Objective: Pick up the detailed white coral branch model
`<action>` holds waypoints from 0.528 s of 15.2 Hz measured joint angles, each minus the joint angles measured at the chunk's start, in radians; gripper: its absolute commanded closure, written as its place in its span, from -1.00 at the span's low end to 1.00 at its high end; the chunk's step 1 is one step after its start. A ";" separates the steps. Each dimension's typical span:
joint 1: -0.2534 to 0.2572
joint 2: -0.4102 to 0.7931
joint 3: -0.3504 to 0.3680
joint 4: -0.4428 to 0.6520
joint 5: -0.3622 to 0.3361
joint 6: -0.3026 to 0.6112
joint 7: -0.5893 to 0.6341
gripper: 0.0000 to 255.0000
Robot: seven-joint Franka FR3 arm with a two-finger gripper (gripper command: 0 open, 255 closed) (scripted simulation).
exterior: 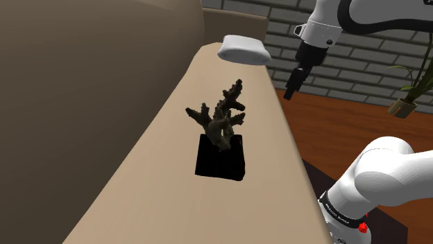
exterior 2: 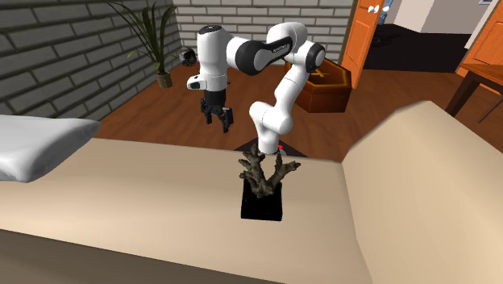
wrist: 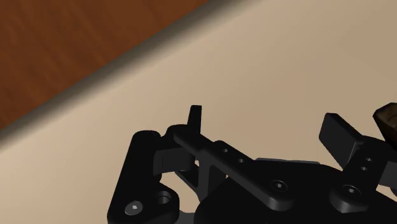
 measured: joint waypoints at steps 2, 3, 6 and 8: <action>0.003 0.008 0.012 0.013 0.006 -0.006 0.013 -1.00; 0.008 0.015 0.031 0.026 0.014 -0.014 0.034 -1.00; 0.019 0.060 0.094 0.102 0.038 -0.052 0.104 -1.00; 0.027 0.086 0.140 0.153 0.055 -0.083 0.158 -1.00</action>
